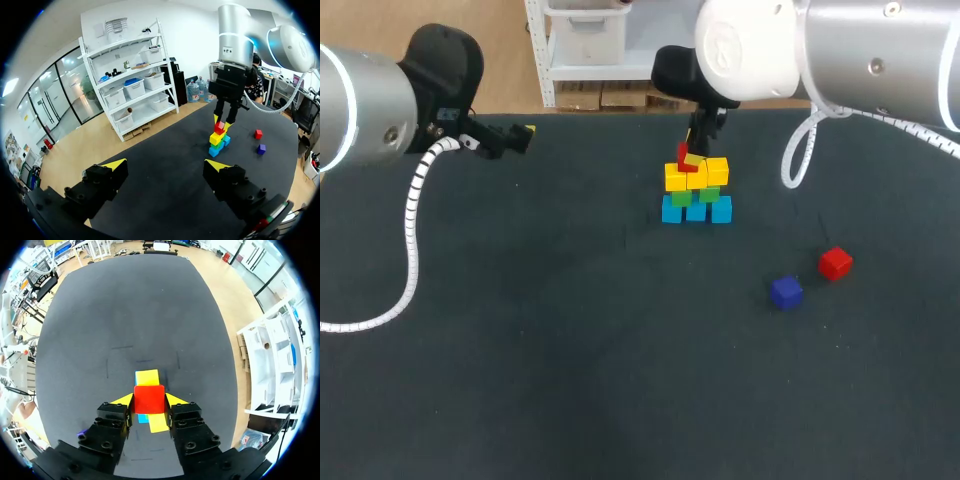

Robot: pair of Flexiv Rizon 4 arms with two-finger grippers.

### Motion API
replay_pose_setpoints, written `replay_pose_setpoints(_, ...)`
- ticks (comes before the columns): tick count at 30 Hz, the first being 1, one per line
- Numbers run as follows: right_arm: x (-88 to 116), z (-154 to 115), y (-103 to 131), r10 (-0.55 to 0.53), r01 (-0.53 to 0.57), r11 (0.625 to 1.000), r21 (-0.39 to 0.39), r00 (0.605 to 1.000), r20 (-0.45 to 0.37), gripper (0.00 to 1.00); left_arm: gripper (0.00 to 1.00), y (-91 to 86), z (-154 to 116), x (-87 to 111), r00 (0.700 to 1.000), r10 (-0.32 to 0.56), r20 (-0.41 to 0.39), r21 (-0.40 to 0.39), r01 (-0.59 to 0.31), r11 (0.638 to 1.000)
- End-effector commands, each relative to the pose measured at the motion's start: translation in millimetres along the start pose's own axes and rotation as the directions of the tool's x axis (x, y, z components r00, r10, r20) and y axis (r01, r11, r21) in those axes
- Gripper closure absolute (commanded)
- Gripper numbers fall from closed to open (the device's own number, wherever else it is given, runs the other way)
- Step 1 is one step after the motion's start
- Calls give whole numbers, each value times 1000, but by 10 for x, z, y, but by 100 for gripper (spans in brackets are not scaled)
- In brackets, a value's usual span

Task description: Place the blue cubes, place green cubes on the blue cubes, place the yellow cubes on the green cubes, then place the red cubes on the yellow cubes, and place purple cube on the red cubes.

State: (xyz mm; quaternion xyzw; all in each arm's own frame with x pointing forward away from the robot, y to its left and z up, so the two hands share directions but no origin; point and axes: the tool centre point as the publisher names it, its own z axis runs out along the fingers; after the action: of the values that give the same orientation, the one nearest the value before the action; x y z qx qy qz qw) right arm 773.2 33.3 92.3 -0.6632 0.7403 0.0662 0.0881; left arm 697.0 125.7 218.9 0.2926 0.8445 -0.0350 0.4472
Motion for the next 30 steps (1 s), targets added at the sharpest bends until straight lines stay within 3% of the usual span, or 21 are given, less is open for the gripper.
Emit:
replay_pose_setpoints(1, -17, 21, -23, 2, -2, 1000, -2, 1000, -3, 82, 0, 14, 8, 1, 1000, 1, 1, 6, -1, 1000)
replay_pose_setpoints(3, -18, 25, -26, 3, -3, 1000, -1, 1000, -4, 73, 0, 14, 8, 1, 1000, 1, 1, 6, -1, 1000)
replay_pose_setpoints(15, -28, 28, -43, 4, -4, 1000, 9, 1000, -3, 71, 0, 14, 8, 1, 1000, 1, 1, 6, -1, 1000)
replay_pose_setpoints(30, -16, 30, -33, 1, -1, 1000, 10, 1000, -7, 46, 0, 14, 8, 1, 1000, 1, 1, 6, -1, 1000)
